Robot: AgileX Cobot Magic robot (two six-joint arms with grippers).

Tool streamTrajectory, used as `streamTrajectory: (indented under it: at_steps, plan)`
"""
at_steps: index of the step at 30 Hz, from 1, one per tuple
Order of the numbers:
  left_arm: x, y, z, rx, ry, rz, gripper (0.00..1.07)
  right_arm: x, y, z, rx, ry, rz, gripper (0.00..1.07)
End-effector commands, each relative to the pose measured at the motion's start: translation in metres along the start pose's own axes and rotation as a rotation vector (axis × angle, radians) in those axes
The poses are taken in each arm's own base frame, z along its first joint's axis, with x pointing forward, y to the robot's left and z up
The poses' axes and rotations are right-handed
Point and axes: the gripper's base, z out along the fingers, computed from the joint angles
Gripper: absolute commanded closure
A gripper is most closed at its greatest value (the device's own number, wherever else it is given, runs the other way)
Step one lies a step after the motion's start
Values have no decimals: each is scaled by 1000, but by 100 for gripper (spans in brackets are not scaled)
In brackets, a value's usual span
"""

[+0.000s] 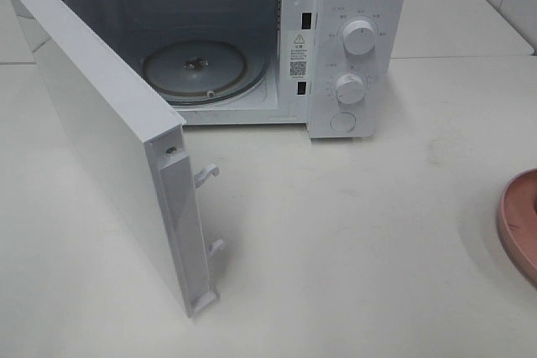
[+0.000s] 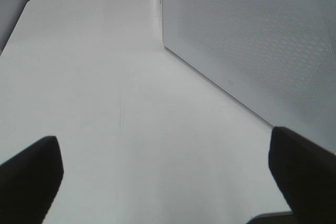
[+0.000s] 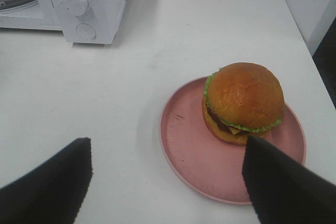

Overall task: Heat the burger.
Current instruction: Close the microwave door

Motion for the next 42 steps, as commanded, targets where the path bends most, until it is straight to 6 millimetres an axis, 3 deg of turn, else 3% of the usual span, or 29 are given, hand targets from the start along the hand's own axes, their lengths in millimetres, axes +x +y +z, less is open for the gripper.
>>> streamTrajectory:
  at_steps: [1, 22, 30, 33, 35, 36, 37, 38, 39, 42]
  plan:
    - [0, 0, 0, 3, -16, -2, 7, 1, -1, -4, 6, -43, -11, 31]
    - [-1, 0, -1, 6, -24, -4, 7, 1, -1, -4, 6, -43, -11, 31]
    - [-27, 2, 0, -5, -123, -11, 14, 1, -1, -4, 6, -43, -11, 31]
    - [-35, 3, 7, -8, -130, -19, 23, 1, -1, -4, 6, -43, -11, 31]
    - [-44, 5, 14, -13, -143, -25, 42, 1, -1, -4, 6, -43, -11, 31]
    - [-48, 7, 20, -17, -142, -29, 57, 1, -1, -4, 6, -43, -11, 31]
    - [-48, 7, 20, -17, -142, -29, 57, 1, -1, -4, 6, -43, -11, 31]
    - [-50, 7, 23, -18, -136, -31, 66, 1, -1, -4, 6, -43, -11, 31]
    - [-55, 8, 30, -20, -123, -36, 84, 1, -1, -4, 6, -43, -11, 31]
    - [-57, 9, 34, -19, -115, -40, 93, 1, -1, -4, 6, -43, -11, 31]
